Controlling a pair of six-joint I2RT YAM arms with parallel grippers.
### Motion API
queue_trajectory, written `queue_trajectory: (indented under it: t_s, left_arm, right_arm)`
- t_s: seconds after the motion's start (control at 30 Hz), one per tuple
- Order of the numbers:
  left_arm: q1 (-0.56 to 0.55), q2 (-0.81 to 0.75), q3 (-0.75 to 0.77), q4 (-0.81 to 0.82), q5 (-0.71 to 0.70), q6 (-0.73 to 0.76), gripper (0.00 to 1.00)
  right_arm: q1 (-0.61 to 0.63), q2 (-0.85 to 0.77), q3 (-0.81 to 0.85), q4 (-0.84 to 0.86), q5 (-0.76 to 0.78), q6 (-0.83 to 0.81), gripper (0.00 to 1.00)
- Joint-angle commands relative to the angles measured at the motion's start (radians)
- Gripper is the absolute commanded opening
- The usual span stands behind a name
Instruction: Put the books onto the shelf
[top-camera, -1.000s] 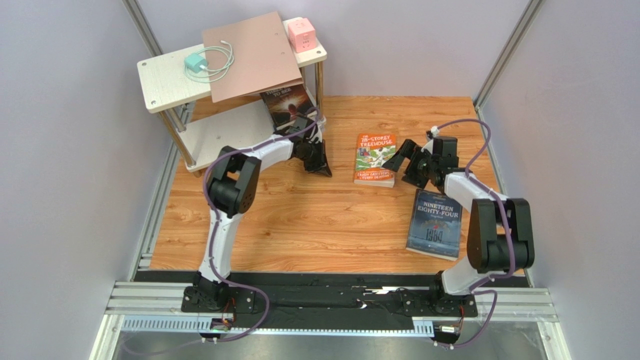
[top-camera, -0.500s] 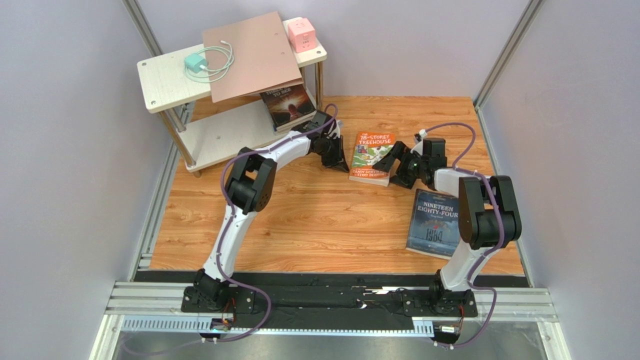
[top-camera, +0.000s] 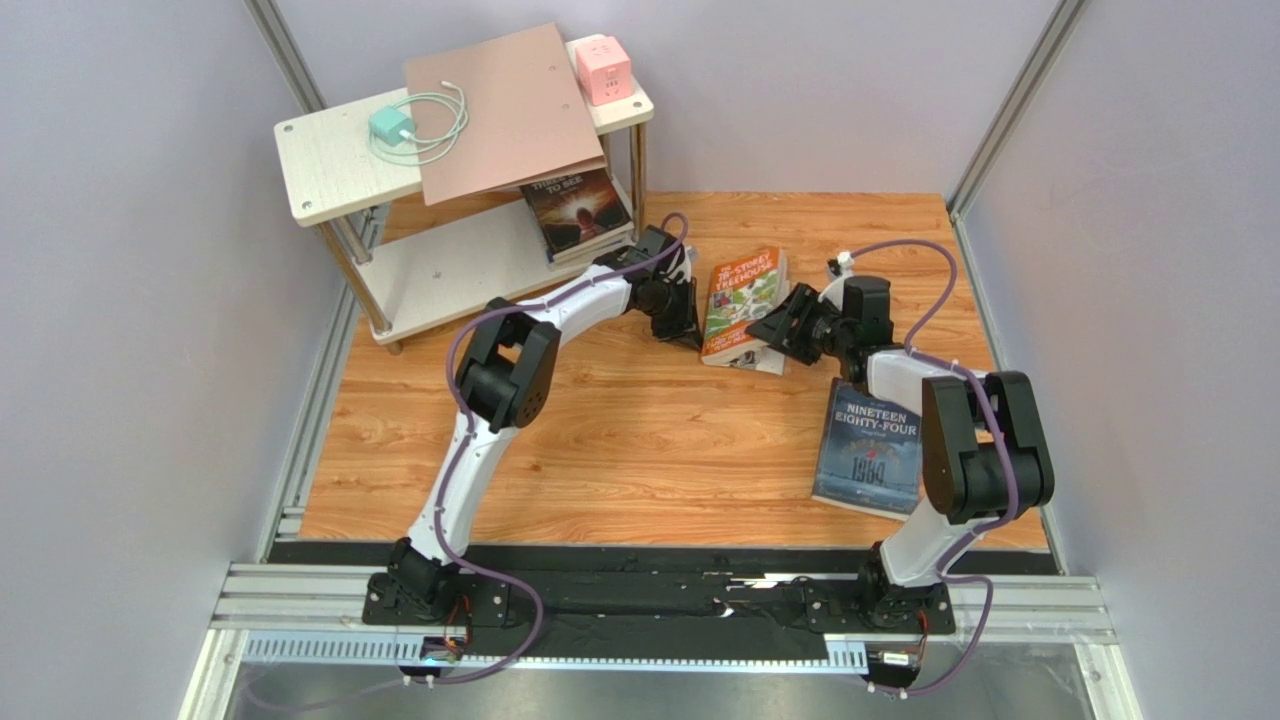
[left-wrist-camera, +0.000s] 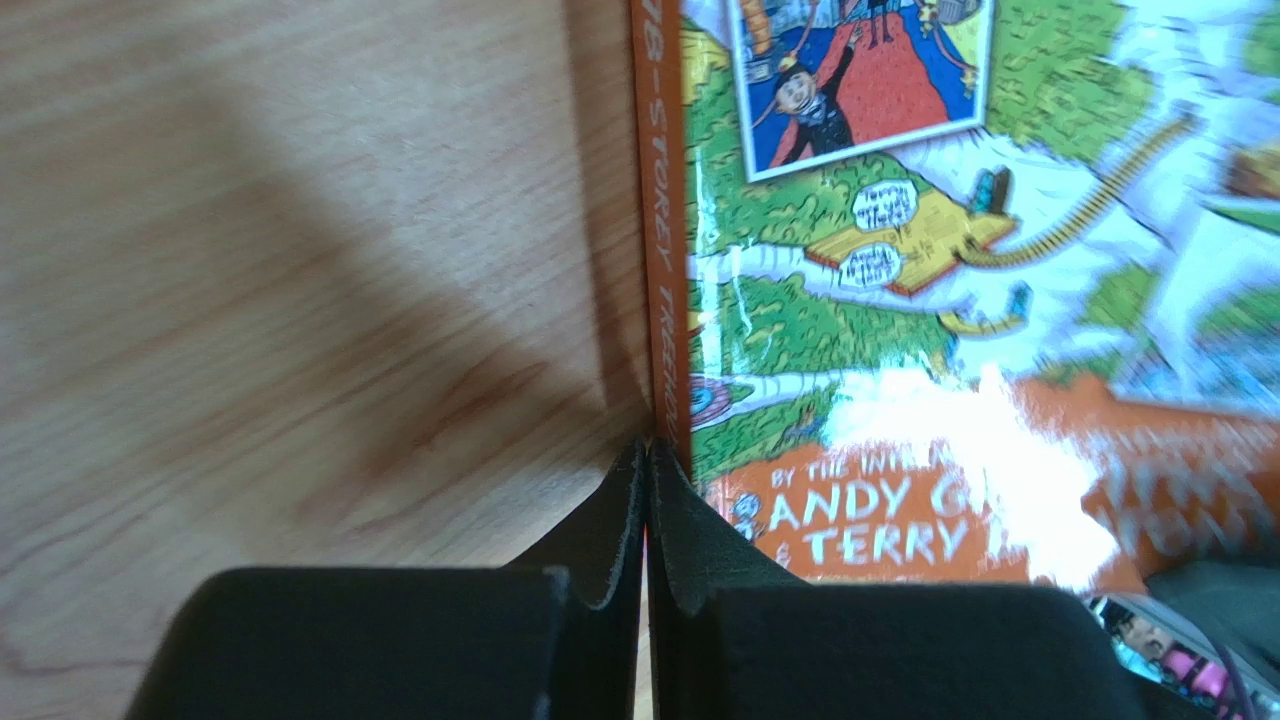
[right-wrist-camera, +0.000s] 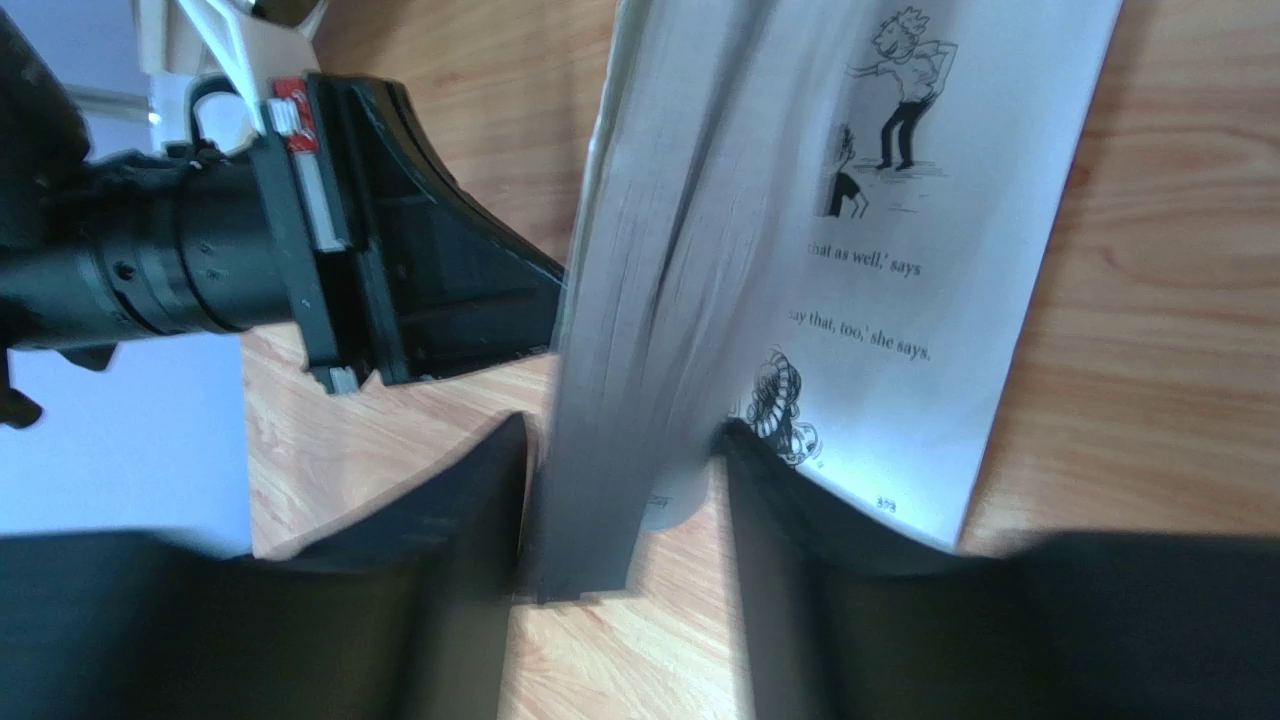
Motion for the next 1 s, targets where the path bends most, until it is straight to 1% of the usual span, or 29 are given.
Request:
queue_trajectory:
  t_s: [0.0,0.03,0.1,0.23,0.27,0.3,0.33,0.37,0.4,0.43,0.47,0.5,0.53,0.57,0.6,0.63,0.67,0.7,0.73,0.77,0.8,0.87,0.9,0.93,0.97]
  left_arm:
    - [-0.047,-0.034,-0.003,-0.041,-0.021,0.017,0.00]
    - [-0.048,-0.049,-0.013,-0.044,-0.033,0.018,0.00]
    - [-0.048,-0.067,-0.032,-0.049,-0.073,0.028,0.00]
    - [-0.041,-0.129,-0.085,-0.070,-0.123,0.047,0.00]
    - [-0.039,-0.144,-0.094,-0.081,-0.139,0.055,0.04]
    - [-0.031,-0.167,-0.130,-0.087,-0.175,0.058,0.21]
    - [-0.028,-0.223,-0.158,-0.090,-0.191,0.063,0.29]
    - [-0.018,-0.257,-0.190,-0.083,-0.209,0.061,0.40]
    - [-0.011,-0.297,-0.276,-0.043,-0.215,0.061,0.64]
    - [-0.004,-0.387,-0.325,-0.016,-0.202,0.058,0.75]
    - [0.010,-0.437,-0.379,0.027,-0.180,0.057,0.81]
    - [0.016,-0.487,-0.492,0.126,-0.104,0.049,0.87]
    - [0.024,-0.580,-0.550,0.181,-0.066,0.022,0.90]
    - [0.036,-0.625,-0.606,0.237,-0.029,0.003,0.91]
    - [0.041,-0.664,-0.702,0.335,0.038,-0.014,0.91]
    - [0.044,-0.726,-0.744,0.372,0.060,-0.041,0.91]
    - [0.047,-0.754,-0.781,0.403,0.071,-0.054,0.91]
    - [0.047,-0.780,-0.851,0.475,0.091,-0.066,0.91]
    - [0.047,-0.828,-0.891,0.523,0.102,-0.101,0.92]
    - [0.048,-0.849,-0.931,0.587,0.114,-0.126,0.91]
    - [0.050,-0.871,-1.010,0.715,0.140,-0.152,0.92]
    - [0.053,-0.923,-1.081,0.851,0.166,-0.233,0.93]
    - [0.053,-0.940,-1.138,0.994,0.198,-0.257,0.93]
    - [0.053,-0.943,-1.160,1.053,0.206,-0.306,0.93]
    - [0.053,-0.942,-1.175,1.102,0.214,-0.325,0.94]
  right_arm:
    - [0.027,-0.005,0.025,0.078,-0.042,0.039,0.21]
    - [0.029,-0.001,0.026,0.078,-0.041,0.040,0.15]
    - [0.032,0.006,0.025,0.067,-0.021,0.040,0.06]
    - [0.032,0.001,0.023,0.055,-0.026,0.036,0.02]
    - [0.032,-0.004,0.023,0.055,-0.033,0.033,0.02]
    - [0.032,-0.016,0.022,0.055,-0.045,0.028,0.01]
    - [0.032,-0.025,0.022,0.058,-0.052,0.023,0.01]
    - [0.032,-0.046,0.020,0.058,-0.059,0.022,0.01]
    - [0.033,-0.059,0.016,0.058,-0.072,0.014,0.01]
    - [0.032,-0.073,0.010,0.072,-0.081,0.014,0.01]
    - [0.032,-0.102,0.003,0.086,-0.094,0.019,0.01]
    - [0.032,-0.115,-0.010,0.119,-0.125,0.032,0.01]
    - [0.032,-0.128,-0.017,0.141,-0.145,0.048,0.01]
    - [0.032,-0.149,-0.023,0.165,-0.171,0.060,0.01]
    - [0.033,-0.162,-0.030,0.228,-0.226,0.080,0.01]
    - [0.033,-0.174,-0.052,0.266,-0.245,0.136,0.01]
    - [0.033,-0.203,-0.062,0.305,-0.266,0.161,0.01]
    - [0.033,-0.218,-0.072,0.378,-0.297,0.193,0.01]
    - [0.035,-0.234,-0.084,0.398,-0.305,0.238,0.01]
    - [0.036,-0.260,-0.086,0.417,-0.312,0.258,0.01]
    - [0.038,-0.270,-0.087,0.440,-0.323,0.272,0.01]
    - [0.042,-0.306,-0.086,0.455,-0.331,0.306,0.01]
    - [0.042,-0.316,-0.087,0.474,-0.338,0.318,0.01]
    - [0.047,-0.327,-0.087,0.486,-0.342,0.330,0.01]
    - [0.050,-0.344,-0.090,0.501,-0.345,0.359,0.01]
